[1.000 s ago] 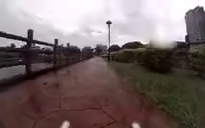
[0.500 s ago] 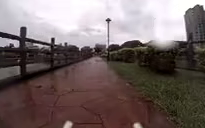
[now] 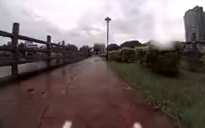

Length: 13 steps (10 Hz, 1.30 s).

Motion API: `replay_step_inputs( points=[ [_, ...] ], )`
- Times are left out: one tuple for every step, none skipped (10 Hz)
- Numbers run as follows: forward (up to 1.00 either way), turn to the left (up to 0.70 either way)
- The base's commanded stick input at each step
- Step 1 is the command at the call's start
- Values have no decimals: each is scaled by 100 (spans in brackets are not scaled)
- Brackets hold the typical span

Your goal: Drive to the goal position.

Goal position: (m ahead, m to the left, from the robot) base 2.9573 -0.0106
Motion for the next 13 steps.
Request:
replay_step_inputs(
  points=[
    [50,0],
    [50,0],
    [50,0],
    [50,0],
    [50,0],
    [50,0],
    [50,0],
    [50,0],
    [50,0],
    [50,0],
    [50,0],
    [50,0],
    [50,0]
  ],
)
